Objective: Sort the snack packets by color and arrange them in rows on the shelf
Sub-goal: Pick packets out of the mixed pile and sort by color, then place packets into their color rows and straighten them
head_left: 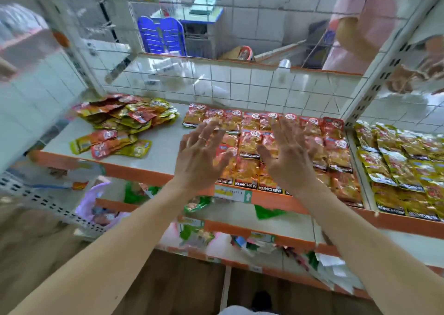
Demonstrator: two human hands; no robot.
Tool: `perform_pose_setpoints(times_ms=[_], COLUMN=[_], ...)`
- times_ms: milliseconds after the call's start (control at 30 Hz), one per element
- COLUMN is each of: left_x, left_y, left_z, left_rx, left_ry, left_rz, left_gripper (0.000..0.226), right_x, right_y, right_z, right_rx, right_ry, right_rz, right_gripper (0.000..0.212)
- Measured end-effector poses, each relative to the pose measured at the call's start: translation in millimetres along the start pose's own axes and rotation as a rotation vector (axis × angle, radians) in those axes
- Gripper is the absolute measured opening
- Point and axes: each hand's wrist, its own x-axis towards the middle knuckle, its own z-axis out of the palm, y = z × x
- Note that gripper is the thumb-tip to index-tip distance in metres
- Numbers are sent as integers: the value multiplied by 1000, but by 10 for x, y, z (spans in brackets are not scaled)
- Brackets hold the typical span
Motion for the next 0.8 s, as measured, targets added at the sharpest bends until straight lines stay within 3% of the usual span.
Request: perform_pose_setpoints(times_ms=[267,633,800], left_x=[-597,-1362,-1607], left_y=[-1063,-2113,-2381], left_z=[-741,-1215,-1244], left_rx=[52,50,47], left_ry=[85,210,146], left_rz=[-100,-187,-222], left_gripper=[69,63,63], right_x=[-126,-305,-579], right_y=[-1375,-2602,-2954], right_z=[552,1193,1466], right_rx=[-19,64,55], right_ry=[72,-35,-41], right_rz=[-212,-286,-306], right_gripper=[68,71,67])
